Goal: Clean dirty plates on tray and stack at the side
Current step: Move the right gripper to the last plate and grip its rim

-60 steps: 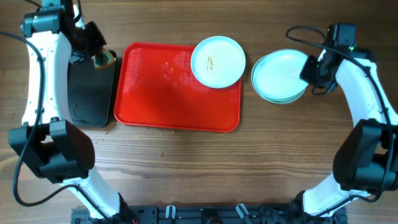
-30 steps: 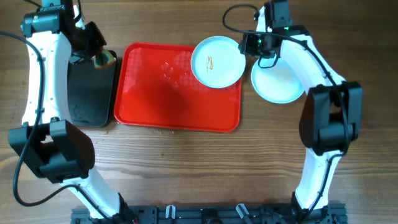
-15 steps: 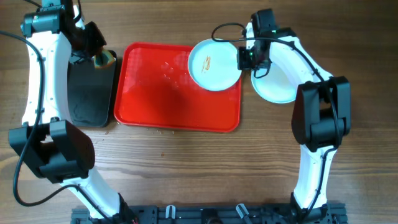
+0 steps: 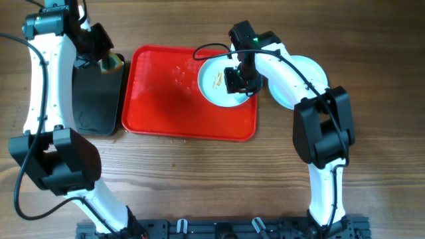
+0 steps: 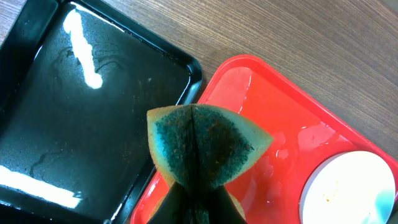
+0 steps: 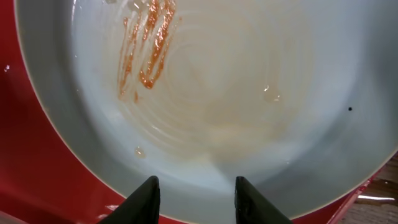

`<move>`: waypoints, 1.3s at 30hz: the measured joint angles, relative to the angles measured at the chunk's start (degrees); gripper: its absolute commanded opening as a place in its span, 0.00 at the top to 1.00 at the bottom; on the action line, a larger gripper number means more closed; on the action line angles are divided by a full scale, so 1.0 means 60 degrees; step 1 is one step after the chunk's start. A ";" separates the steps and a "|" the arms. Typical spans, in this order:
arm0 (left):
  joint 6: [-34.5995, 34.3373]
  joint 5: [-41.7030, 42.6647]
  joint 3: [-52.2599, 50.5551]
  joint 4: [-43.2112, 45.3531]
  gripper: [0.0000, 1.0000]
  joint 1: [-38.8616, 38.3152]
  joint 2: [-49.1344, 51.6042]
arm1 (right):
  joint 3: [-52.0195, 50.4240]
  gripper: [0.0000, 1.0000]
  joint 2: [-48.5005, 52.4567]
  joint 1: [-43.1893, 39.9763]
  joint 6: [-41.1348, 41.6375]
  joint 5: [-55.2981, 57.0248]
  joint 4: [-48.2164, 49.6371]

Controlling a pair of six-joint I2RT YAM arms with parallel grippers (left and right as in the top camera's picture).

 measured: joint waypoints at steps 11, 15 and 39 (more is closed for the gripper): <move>0.0000 0.0000 -0.0149 0.0047 0.96 0.0000 0.0011 | 0.0062 0.90 0.0576 0.1330 0.1953 -0.0386 0.2670; 0.0000 0.0000 -0.0237 0.0127 0.96 0.0000 0.0058 | 0.0062 0.93 0.0776 0.1355 0.2364 -0.0259 0.3195; 0.0000 0.0000 -0.0237 0.0248 0.96 0.0000 0.0073 | 0.3399 0.37 0.1395 0.1126 0.1785 -0.0393 0.1399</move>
